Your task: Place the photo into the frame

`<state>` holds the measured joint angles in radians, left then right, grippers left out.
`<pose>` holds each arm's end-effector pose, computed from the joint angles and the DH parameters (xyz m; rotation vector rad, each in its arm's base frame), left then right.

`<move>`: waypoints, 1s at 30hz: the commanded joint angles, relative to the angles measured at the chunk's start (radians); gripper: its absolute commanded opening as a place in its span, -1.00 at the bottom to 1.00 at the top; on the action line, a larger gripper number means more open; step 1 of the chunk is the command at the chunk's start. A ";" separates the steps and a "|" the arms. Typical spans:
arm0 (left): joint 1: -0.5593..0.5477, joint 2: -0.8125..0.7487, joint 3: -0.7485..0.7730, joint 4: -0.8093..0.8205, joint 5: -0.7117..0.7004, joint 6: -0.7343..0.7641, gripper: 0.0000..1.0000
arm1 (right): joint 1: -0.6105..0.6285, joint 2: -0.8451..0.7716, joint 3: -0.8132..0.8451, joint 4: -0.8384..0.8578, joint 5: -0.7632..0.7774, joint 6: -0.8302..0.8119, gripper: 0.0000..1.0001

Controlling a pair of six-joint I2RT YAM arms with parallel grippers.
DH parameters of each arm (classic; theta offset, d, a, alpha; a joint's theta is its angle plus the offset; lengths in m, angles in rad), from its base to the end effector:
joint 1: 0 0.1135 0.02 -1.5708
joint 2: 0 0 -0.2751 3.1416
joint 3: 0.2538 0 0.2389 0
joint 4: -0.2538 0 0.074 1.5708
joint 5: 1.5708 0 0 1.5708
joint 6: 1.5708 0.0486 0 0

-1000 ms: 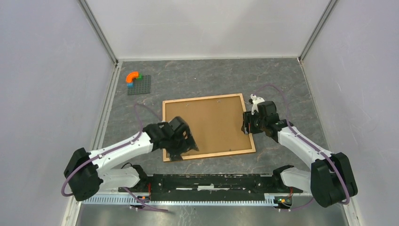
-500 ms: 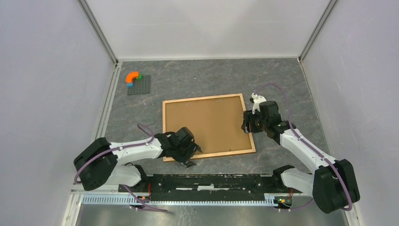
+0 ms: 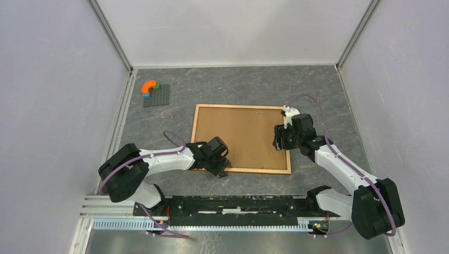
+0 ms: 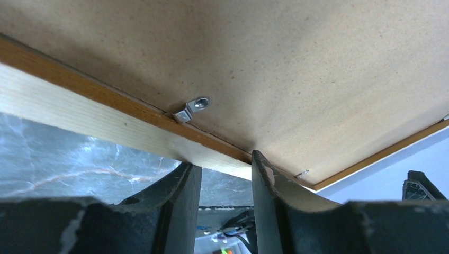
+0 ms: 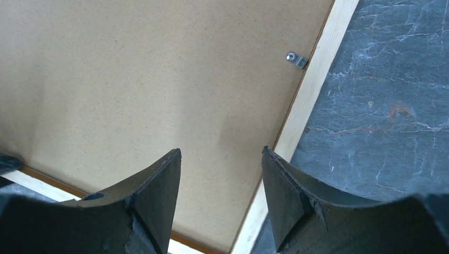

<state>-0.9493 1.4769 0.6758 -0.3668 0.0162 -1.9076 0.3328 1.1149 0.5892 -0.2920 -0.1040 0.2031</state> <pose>0.1428 -0.2007 0.1503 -1.3963 2.6985 -0.6177 0.1994 0.0742 0.2071 -0.2061 2.4074 0.3741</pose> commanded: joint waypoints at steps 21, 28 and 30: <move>0.341 0.153 0.273 -0.409 -0.279 1.499 -0.85 | -0.019 0.365 0.380 0.024 0.139 -0.138 0.44; 0.351 0.174 0.325 -0.403 -0.277 1.569 -0.89 | -0.020 0.518 0.475 0.047 0.054 -0.152 0.44; 0.358 0.186 0.344 -0.401 -0.275 1.569 -0.89 | -0.016 0.528 0.465 0.048 0.049 -0.148 0.43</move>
<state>-0.6014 1.6222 0.9920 -0.7284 -0.2180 -0.5049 0.3176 1.6180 1.0187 -0.2699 -0.0185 0.0727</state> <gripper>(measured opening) 0.401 0.720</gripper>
